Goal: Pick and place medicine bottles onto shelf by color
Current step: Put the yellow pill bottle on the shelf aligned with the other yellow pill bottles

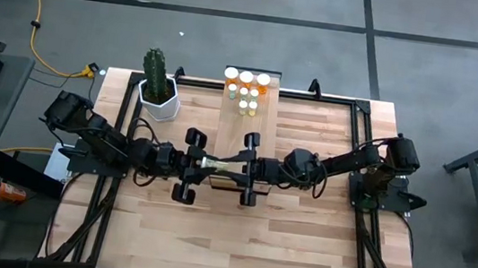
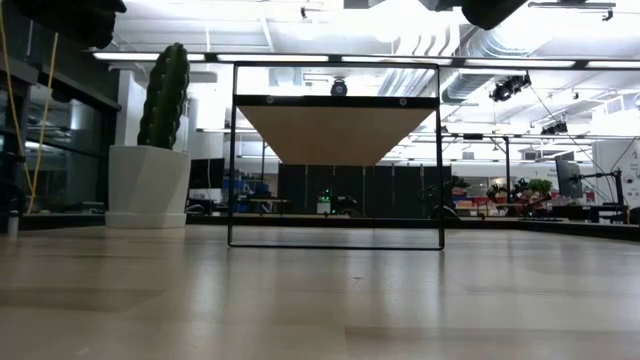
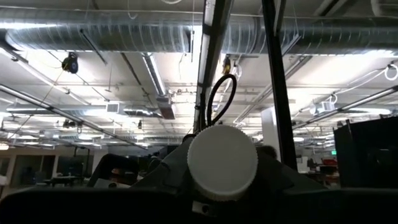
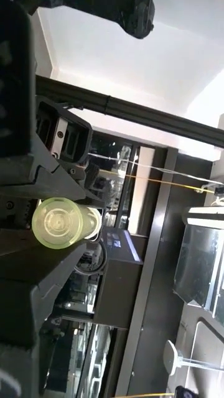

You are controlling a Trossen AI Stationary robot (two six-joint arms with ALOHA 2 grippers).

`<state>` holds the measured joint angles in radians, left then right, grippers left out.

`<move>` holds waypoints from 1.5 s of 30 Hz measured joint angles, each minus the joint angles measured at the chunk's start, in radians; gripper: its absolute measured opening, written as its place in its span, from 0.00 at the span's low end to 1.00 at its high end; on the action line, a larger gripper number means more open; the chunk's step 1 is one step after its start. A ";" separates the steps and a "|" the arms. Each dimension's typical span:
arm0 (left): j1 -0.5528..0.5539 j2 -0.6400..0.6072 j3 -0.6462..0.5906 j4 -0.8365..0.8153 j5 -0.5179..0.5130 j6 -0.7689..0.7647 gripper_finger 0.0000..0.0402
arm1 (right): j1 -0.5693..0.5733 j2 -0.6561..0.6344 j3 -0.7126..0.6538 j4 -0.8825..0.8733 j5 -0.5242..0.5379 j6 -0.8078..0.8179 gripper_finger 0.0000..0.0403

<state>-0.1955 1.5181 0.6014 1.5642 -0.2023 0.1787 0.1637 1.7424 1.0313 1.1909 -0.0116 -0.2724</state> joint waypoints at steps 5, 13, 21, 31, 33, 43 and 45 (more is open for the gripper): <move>0.000 0.000 0.000 0.000 -0.031 -0.006 0.22 | 0.000 0.000 0.000 -0.004 0.017 0.002 0.27; 0.001 -0.087 -0.003 -0.092 -0.102 0.001 0.22 | -0.002 -0.089 0.005 -0.251 0.221 -0.018 0.48; 0.000 -0.166 -0.003 -0.248 -0.193 0.032 0.22 | -0.002 -0.266 0.004 -0.691 0.330 -0.070 0.56; 0.055 -0.194 -0.002 -0.458 -0.297 -0.044 0.22 | -0.002 -0.490 0.003 -1.313 0.561 0.040 0.56; 0.081 -0.194 -0.002 -0.495 -0.293 -0.080 0.22 | -0.002 -0.535 0.002 -1.471 0.609 0.097 0.56; 0.196 -0.194 0.192 -0.999 -0.193 -0.216 0.22 | 0.089 -0.826 -0.194 -1.762 0.814 0.399 0.56; 0.216 -0.194 0.262 -1.176 -0.196 -0.227 0.22 | 0.116 -0.913 -0.316 -1.683 0.891 0.423 0.56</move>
<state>0.0209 1.3243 0.8636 0.3879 -0.3986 -0.0481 0.2795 0.8293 0.7157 -0.4919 0.8797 0.1509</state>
